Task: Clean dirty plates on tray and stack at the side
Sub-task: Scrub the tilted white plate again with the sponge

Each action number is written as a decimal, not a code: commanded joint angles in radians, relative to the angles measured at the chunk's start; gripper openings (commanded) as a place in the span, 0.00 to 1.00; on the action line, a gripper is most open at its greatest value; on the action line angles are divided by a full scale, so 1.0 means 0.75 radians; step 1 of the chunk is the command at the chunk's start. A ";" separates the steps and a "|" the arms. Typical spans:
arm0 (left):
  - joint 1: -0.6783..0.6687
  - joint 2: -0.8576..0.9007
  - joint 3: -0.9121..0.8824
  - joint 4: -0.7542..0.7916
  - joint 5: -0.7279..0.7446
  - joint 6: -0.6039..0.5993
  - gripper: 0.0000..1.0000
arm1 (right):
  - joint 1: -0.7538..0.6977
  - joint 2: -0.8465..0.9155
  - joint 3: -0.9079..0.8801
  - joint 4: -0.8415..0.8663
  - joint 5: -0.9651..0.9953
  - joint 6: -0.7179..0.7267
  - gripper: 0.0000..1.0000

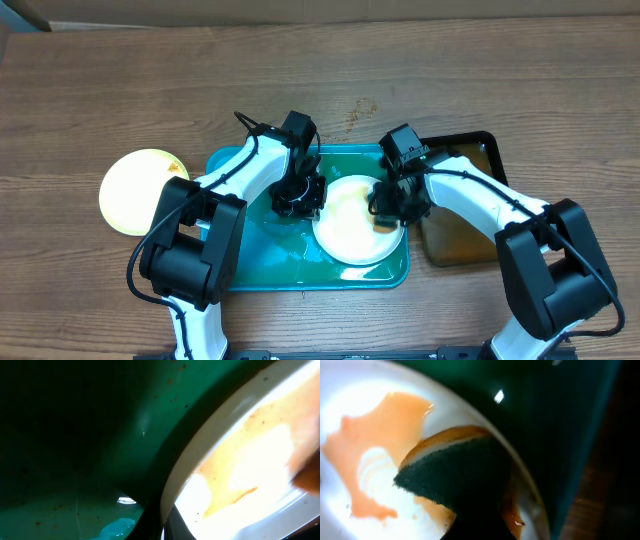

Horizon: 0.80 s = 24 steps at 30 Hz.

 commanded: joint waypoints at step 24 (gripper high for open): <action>0.001 0.040 -0.043 0.010 -0.109 -0.009 0.04 | 0.113 0.039 0.094 -0.232 -0.111 -0.314 0.04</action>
